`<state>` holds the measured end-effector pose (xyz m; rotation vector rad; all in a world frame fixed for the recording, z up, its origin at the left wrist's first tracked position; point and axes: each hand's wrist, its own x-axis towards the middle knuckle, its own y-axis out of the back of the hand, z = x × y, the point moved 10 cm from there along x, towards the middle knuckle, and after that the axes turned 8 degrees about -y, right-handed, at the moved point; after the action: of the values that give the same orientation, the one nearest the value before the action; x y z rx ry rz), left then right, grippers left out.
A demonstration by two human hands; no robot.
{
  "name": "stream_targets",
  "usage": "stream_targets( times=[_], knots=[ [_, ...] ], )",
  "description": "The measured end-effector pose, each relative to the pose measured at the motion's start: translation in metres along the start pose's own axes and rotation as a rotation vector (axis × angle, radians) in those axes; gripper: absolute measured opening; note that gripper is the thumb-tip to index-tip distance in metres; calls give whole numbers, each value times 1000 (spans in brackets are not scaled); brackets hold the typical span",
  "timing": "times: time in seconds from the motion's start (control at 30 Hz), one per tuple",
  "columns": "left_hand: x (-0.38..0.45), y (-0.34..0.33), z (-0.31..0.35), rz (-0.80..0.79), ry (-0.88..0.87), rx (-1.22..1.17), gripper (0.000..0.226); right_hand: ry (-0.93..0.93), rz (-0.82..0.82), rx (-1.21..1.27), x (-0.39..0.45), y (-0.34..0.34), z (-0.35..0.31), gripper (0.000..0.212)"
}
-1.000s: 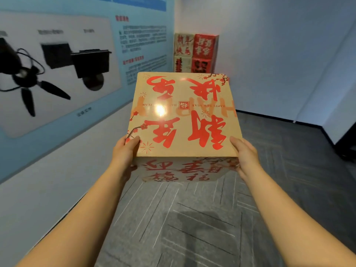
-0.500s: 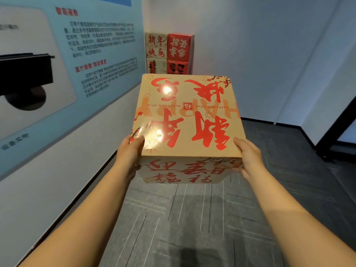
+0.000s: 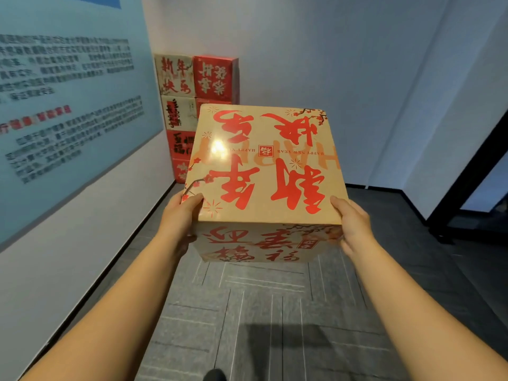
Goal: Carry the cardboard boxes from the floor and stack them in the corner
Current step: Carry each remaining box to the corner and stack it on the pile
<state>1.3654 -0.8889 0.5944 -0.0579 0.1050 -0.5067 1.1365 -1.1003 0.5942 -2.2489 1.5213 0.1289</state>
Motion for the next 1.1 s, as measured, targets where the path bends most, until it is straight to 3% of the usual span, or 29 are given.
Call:
stream_targets(
  times=[0.57,0.87,1.1],
  knots=[
    [395,-141,20,-122,25,-4,25,0,119,-25,361,-139,-71,21],
    [567,-238,13,-85,30,-24,17,-14,107,-29,566,-175,-102,4],
    [699,-324,18,-56,56,-38,14,-11,86,-90,726,-205,-158,12]
  ],
)
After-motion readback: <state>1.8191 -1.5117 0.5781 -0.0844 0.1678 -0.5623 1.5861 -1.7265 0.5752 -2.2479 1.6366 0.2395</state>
